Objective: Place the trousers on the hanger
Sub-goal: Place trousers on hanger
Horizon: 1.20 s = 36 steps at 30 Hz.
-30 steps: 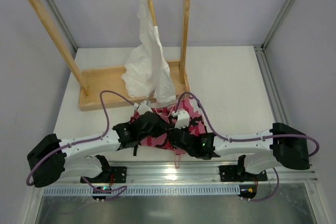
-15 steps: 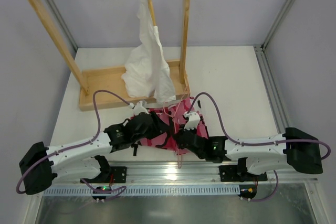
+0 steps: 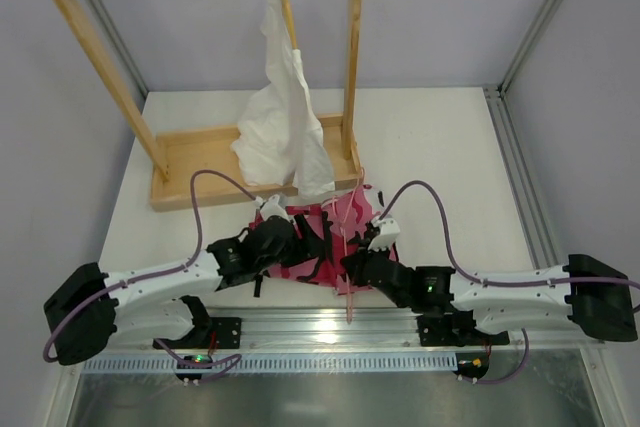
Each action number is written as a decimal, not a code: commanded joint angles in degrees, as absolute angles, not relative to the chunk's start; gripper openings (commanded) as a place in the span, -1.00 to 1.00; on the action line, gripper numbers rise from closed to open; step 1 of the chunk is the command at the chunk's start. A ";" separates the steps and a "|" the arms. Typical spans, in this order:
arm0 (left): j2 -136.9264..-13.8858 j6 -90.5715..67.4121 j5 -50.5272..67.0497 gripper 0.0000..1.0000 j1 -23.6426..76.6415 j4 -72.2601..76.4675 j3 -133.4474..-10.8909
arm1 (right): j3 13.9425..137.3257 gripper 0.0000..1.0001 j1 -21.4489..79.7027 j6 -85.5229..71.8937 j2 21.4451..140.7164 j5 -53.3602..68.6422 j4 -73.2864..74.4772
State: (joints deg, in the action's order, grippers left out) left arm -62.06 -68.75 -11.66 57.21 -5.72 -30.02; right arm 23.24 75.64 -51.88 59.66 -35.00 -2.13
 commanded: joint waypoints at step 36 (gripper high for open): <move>-88.42 -65.39 4.83 -0.99 52.82 16.52 -36.47 | 14.06 -0.21 72.95 -57.48 38.14 -38.23 9.40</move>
State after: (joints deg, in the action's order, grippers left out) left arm -87.39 -64.88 2.37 53.01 13.13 -35.24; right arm 12.53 73.06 -56.38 38.79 -33.71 4.29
